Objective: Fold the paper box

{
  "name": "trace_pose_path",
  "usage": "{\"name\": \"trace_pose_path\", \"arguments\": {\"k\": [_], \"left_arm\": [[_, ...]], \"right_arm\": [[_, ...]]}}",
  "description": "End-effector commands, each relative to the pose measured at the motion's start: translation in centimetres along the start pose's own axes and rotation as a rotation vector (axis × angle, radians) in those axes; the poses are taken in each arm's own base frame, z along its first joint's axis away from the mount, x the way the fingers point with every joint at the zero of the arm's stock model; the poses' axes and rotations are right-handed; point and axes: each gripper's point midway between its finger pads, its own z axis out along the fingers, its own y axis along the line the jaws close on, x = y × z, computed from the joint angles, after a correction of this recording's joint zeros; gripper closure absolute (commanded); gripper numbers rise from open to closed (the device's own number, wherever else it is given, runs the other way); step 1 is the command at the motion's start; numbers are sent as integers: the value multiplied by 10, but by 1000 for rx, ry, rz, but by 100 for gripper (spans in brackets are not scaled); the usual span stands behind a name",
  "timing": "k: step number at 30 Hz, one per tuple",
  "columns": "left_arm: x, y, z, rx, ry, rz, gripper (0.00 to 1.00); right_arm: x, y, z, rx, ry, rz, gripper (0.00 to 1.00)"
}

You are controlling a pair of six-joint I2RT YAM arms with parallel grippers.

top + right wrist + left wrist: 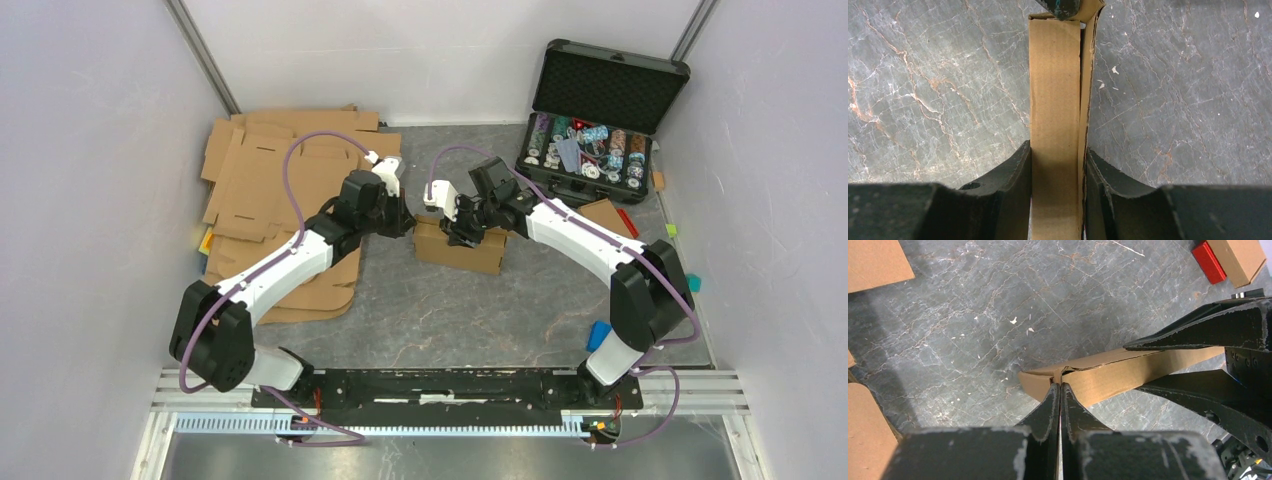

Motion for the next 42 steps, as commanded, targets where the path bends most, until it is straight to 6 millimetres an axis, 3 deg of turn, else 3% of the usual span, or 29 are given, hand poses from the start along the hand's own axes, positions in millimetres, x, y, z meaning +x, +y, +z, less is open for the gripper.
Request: {"name": "trace_pose_path", "arguments": {"k": [1,16,32,42], "left_arm": [[-14,-17,-3,40,-41,-59,98],[-2,14,-9,-139,-58,15,98],[30,6,-4,-140,-31,24,98],[41,7,-2,-129,-59,36,98]], "right_arm": [[6,-1,4,-7,31,15,68],[5,0,4,-7,29,18,68],[0,-8,2,36,17,27,67],[-14,-9,-1,47,-40,11,38]]}}
